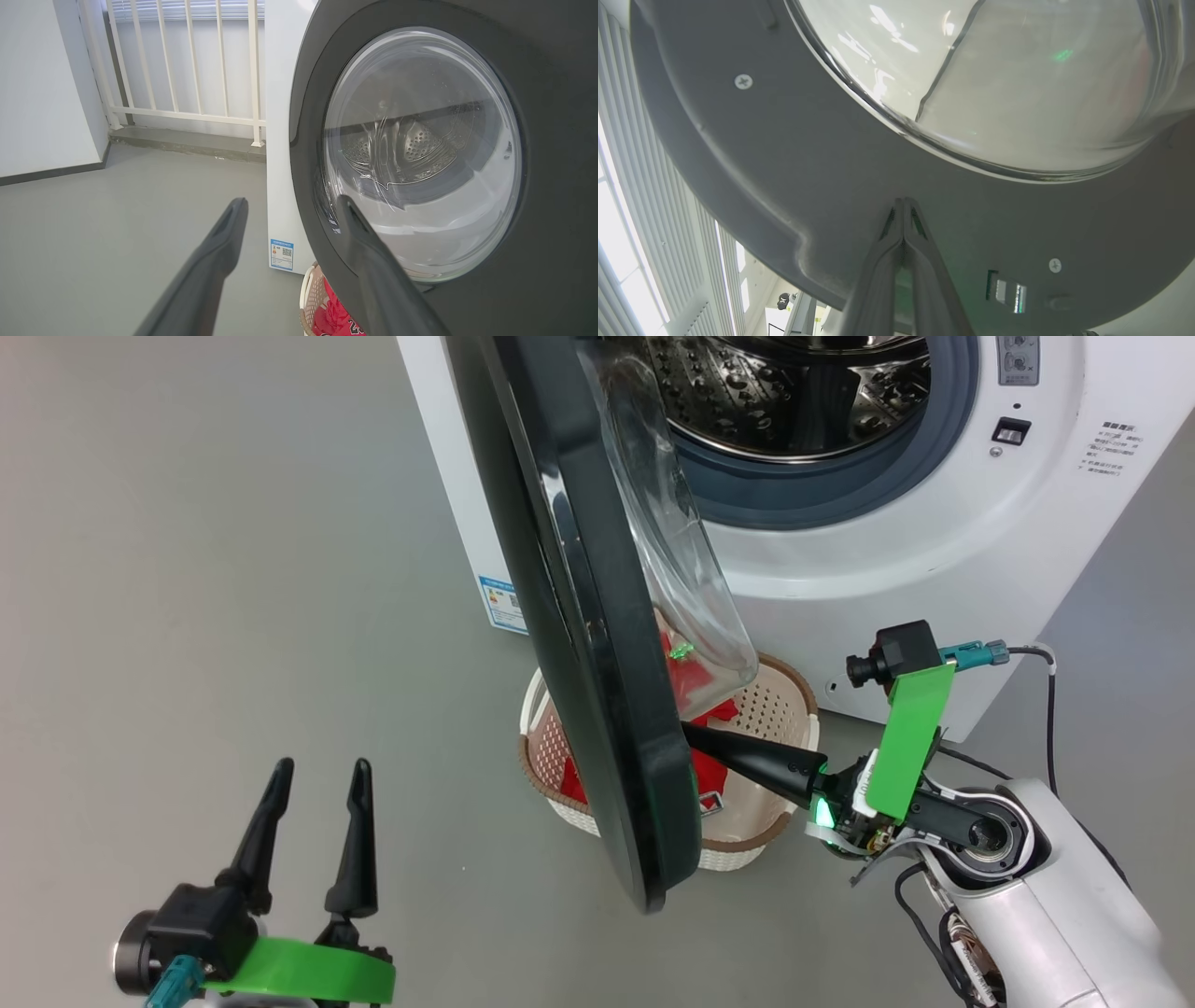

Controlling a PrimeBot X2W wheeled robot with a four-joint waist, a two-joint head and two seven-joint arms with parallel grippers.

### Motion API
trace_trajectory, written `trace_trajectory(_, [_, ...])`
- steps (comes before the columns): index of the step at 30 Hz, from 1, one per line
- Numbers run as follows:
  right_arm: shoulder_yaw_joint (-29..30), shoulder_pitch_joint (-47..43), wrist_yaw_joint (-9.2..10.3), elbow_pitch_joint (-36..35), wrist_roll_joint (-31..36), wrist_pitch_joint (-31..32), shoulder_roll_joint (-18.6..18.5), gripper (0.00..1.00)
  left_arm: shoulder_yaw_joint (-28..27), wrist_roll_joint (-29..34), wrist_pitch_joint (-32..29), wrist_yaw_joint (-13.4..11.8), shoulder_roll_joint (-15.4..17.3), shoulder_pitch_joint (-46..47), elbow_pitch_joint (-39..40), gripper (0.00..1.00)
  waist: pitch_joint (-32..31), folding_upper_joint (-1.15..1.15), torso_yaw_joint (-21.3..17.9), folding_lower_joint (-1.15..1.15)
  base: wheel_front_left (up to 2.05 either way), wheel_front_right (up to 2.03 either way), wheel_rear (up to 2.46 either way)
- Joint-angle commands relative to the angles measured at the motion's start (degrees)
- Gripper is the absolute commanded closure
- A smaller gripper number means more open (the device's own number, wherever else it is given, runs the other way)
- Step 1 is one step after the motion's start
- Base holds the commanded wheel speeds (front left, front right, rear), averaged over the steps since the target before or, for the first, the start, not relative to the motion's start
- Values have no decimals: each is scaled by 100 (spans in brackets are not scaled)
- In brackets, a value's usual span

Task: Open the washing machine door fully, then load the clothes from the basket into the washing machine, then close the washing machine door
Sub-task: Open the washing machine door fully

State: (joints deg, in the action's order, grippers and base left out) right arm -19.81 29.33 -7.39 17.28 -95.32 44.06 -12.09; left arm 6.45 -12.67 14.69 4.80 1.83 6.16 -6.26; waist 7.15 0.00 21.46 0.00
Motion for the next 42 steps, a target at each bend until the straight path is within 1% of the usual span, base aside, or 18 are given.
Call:
trace_trajectory(1, [-82, -43, -10, -157, 118, 40, 152, 100, -184, 18, 31, 8, 105, 72, 118, 0, 7, 0, 4, 0, 0, 0, 0])
trace_trajectory(14, [-38, -64, -10, -133, 179, 135, 301, 100, -175, 11, 31, -1, 105, 84, 93, 0, -38, 0, 64, 0, 0, 0, 0])
trace_trajectory(23, [41, -119, -10, -359, 359, 103, 224, 100, -221, 42, 31, 9, 105, 60, 97, 0, -82, 0, -125, 0, 0, 0, 0])
trace_trajectory(24, [60, -129, -10, -387, 379, 78, 215, 89, -225, 47, 31, 10, 105, 58, 97, 0, -92, 0, -161, 0, 0, 0, 0])
trace_trajectory(25, [75, -140, -10, -418, 396, 62, 203, 69, -230, 53, 31, 12, 105, 55, 94, 0, -102, 0, -199, 0, 0, 0, 0])
trace_trajectory(26, [91, -151, -10, -456, 414, 45, 191, 55, -233, 58, 31, 16, 105, 53, 91, 0, -107, 0, -239, 0, 0, 0, 0])
trace_trajectory(27, [110, -164, -10, -501, 429, 21, 182, 9, -239, 63, 31, 20, 105, 53, 89, 0, -114, 0, -281, 0, 0, 0, 0])
trace_trajectory(28, [125, -178, -10, -544, 438, 8, 172, 0, -245, 67, 31, 25, 105, 52, 87, 0, -119, 0, -325, 0, 0, 0, 0])
trace_trajectory(36, [275, -342, -10, -994, 603, -217, 34, 0, -300, 134, 31, 68, 105, 44, 70, 0, -176, 0, -754, 0, 0, 0, 0])
trace_trajectory(37, [317, -397, -10, -1140, 702, -319, -41, 0, -323, 146, 31, 76, 105, 44, 66, 0, -184, 0, -867, 0, 0, 0, 0])
trace_trajectory(38, [317, -397, -10, -1140, 702, -319, -41, 0, -323, 146, 31, 76, 105, 44, 66, 0, -184, 0, -867, 0, 0, 0, 0])
trace_trajectory(42, [428, -530, -10, -1423, 977, -655, -221, 0, -351, 167, 31, 92, 105, 48, 62, 0, -189, 0, -1077, 0, 0, 0, 0])
